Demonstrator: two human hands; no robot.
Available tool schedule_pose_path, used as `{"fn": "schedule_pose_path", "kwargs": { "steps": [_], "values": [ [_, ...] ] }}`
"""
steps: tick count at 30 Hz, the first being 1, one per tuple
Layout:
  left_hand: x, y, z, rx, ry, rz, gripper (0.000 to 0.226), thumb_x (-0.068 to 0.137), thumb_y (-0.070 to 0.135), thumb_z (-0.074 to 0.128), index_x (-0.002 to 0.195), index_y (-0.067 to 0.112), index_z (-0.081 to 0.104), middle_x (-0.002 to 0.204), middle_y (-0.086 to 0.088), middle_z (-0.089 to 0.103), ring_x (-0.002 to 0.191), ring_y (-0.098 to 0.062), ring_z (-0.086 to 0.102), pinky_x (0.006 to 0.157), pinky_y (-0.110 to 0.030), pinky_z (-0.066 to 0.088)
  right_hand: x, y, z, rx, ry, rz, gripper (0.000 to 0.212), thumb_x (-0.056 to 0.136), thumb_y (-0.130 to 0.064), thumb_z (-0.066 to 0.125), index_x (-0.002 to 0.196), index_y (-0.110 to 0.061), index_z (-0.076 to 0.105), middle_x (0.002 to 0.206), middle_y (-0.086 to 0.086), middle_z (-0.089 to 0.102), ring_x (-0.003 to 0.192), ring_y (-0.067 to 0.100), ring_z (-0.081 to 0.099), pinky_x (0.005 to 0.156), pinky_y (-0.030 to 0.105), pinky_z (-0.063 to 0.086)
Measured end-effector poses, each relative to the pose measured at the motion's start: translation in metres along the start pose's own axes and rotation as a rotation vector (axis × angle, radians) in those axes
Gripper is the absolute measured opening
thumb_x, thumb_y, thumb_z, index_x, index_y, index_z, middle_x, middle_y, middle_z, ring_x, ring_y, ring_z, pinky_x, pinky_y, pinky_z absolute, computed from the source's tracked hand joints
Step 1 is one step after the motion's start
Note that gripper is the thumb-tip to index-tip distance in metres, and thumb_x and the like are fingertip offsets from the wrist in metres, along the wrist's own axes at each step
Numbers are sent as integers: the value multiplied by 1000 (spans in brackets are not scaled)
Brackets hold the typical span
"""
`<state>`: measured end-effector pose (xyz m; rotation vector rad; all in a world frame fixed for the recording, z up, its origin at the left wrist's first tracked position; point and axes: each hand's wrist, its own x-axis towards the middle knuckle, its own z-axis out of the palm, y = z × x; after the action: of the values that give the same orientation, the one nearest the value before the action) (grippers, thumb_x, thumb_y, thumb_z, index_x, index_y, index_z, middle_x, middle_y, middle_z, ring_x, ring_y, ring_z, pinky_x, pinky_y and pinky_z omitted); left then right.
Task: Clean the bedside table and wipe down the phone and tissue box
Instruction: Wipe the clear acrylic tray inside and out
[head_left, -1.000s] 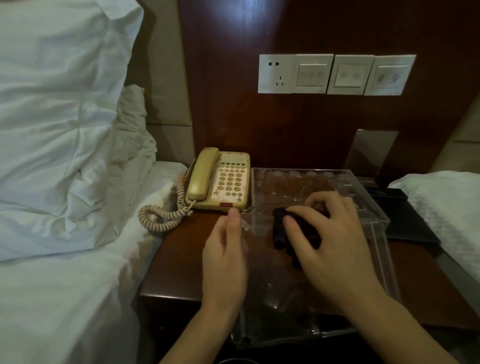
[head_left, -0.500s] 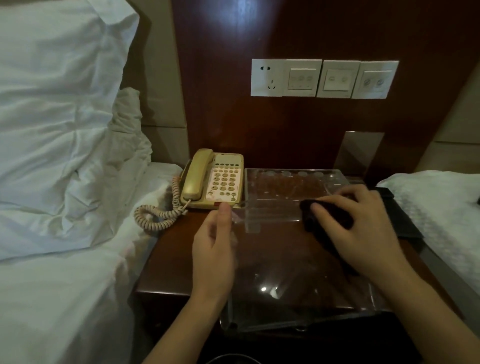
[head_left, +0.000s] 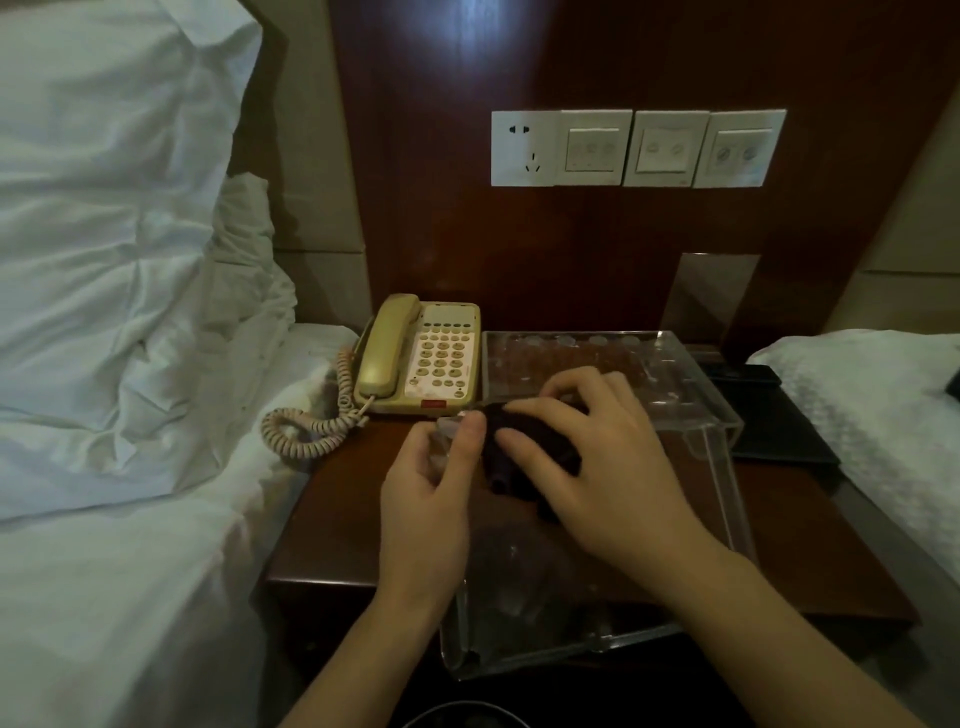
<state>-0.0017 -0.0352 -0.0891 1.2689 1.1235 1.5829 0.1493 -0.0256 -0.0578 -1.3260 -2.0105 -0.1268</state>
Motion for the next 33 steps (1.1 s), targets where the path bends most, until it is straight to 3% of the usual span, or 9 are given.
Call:
{"fn": "schedule_pose_path", "kwargs": {
  "steps": [4,9,12,14,17,19,26,30,33],
  "values": [
    [6,4,2,-53,-23,-40,34,86,47,61,96,16,68,57,11,59,48,-2,53,45,-16,42,-1,36,-15,-28,-7,124,48,89,-60,43,118,-31,68,108,-15,42,105,4,35,87,28,34],
    [8,-2,2,-82,12,-49,40,81,51,65,91,13,65,50,9,40,41,-9,32,39,-21,26,-15,89,-40,-4,41,391,55,86,-62,45,117,-24,70,115,1,53,113,22,47,96,39,42],
    [6,-2,3,-86,13,-38,41,78,49,69,89,9,65,54,-3,50,44,-15,42,41,-23,35,-21,91,-37,80,52,464,48,83,-64,50,113,-32,69,118,-1,51,115,25,50,98,44,46],
    [3,-4,3,-61,24,-18,43,77,48,72,90,7,66,68,-19,64,57,-29,58,54,-34,48,-20,88,-32,120,24,501,44,80,-65,56,111,-36,67,119,-5,50,117,22,50,98,41,47],
    [1,-4,1,-38,25,-14,33,78,42,72,87,10,66,65,-2,66,55,-12,61,53,-24,48,-20,78,-32,171,3,556,50,78,-67,59,114,-34,65,119,-10,47,114,16,52,92,35,51],
    [0,-3,2,-55,10,-15,27,79,38,71,83,13,63,57,9,60,46,-1,52,43,-16,41,-25,63,-29,67,21,469,49,83,-65,56,118,-32,63,122,-11,48,115,14,51,92,33,49],
    [1,-3,0,-97,-9,26,25,79,35,71,84,13,62,56,2,57,40,-3,48,40,-12,37,-25,22,-10,-25,32,38,40,94,-56,50,125,-31,60,123,-13,54,120,5,44,102,27,36],
    [6,-5,0,-110,-27,32,33,76,38,71,87,9,61,51,5,53,38,-1,43,40,-11,35,-31,60,-29,45,126,361,36,92,-55,54,119,-34,63,127,-8,49,123,8,39,99,27,33],
    [8,-8,0,-112,-14,15,36,77,39,71,88,7,62,56,0,59,44,-6,52,45,-15,42,-37,79,-38,321,148,638,30,89,-53,60,116,-42,59,127,-12,52,116,8,50,89,19,39]
  ]
}}
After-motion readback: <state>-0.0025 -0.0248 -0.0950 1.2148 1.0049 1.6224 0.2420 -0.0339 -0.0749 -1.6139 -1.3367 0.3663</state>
